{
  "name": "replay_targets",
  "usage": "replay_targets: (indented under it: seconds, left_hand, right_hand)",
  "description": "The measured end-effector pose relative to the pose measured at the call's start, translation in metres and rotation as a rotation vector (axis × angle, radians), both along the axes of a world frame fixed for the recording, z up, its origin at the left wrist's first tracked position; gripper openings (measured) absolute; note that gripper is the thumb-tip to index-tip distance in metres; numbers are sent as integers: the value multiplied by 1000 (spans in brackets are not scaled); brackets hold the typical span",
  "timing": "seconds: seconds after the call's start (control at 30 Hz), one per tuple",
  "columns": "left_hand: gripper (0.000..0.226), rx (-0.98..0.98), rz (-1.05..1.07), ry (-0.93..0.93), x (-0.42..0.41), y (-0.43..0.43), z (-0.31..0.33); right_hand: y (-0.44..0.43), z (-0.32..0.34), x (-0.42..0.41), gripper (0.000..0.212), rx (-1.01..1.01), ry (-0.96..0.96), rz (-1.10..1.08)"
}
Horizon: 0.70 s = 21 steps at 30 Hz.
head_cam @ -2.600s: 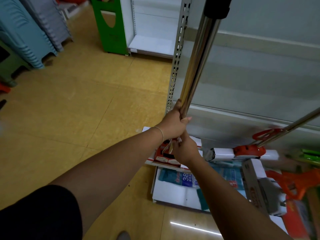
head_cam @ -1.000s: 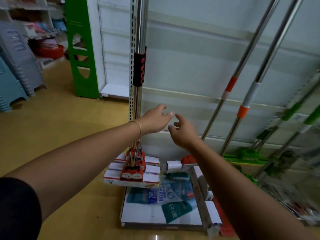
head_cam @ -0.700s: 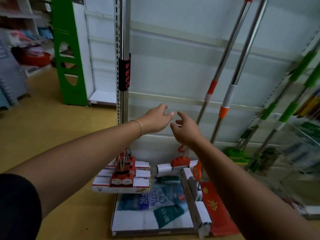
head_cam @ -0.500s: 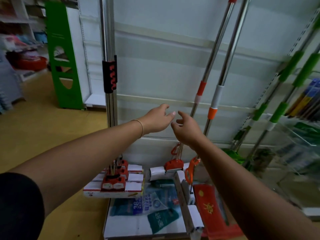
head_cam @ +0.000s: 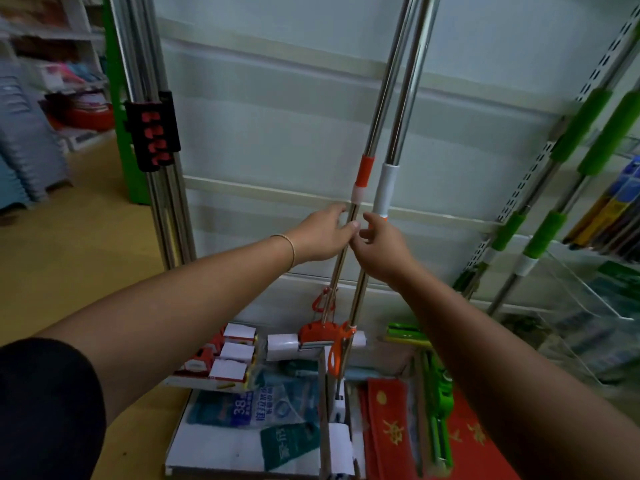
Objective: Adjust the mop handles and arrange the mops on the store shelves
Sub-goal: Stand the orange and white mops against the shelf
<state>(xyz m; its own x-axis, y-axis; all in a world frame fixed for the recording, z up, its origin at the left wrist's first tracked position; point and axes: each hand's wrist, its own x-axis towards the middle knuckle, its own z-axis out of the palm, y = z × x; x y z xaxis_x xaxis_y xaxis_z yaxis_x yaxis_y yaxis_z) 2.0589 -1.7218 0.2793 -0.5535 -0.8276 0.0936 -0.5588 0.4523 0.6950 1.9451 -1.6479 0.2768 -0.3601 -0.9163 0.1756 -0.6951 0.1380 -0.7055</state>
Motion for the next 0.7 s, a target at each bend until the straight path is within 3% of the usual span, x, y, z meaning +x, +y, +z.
replay_targets:
  seconds: [0.23, 0.47, 0.7]
  left_hand:
    - [55, -14, 17, -7, -30, 4, -4]
    - [55, 74, 7, -41, -38, -6, -27]
    - [66, 213, -75, -63, -47, -31, -76]
  right_hand:
    - [-5, -17, -41, 22, -38, -19, -12]
    - [-11, -49, -60, 37, 73, -108, -91]
    - [-24, -80, -57, 38, 141, -149, -160]
